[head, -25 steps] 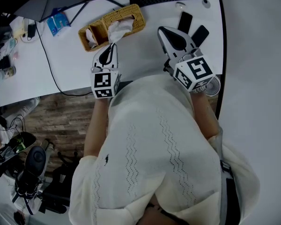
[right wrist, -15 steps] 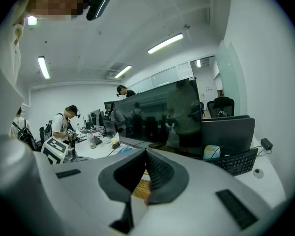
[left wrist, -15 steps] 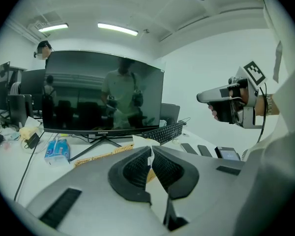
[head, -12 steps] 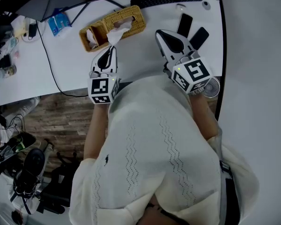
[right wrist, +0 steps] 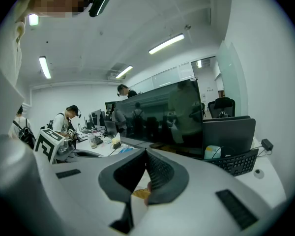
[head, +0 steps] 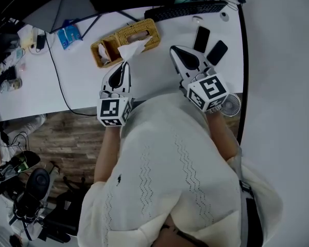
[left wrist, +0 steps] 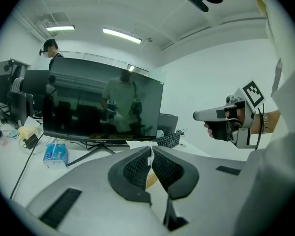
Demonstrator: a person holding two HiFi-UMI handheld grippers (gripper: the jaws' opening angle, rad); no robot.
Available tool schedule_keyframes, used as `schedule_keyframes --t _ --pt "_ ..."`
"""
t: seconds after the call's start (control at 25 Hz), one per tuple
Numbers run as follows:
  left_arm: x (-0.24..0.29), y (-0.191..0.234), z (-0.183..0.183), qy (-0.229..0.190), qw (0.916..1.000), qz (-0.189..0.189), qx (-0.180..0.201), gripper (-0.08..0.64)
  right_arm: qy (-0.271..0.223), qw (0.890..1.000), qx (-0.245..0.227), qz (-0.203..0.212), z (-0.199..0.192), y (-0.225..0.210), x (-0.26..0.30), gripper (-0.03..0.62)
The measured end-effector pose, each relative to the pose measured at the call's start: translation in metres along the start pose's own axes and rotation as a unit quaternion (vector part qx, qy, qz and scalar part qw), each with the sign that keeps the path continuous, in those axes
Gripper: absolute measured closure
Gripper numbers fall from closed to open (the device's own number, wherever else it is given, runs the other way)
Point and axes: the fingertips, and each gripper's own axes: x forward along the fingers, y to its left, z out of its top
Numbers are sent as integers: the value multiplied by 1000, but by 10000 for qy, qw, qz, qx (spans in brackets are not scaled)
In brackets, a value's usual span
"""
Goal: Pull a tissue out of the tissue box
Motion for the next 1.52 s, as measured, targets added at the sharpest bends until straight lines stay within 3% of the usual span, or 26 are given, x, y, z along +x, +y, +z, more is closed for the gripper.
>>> schedule_keyframes --t 0.48,1.52 --pt "-2 3 16 -202 9998 40 -84 546 -139 9999 -32 -41 9 -1 -2 591" --pt "-9 0 116 -1196 9923 94 321 546 -1146 9926 -313 -271 88 -7 -33 591"
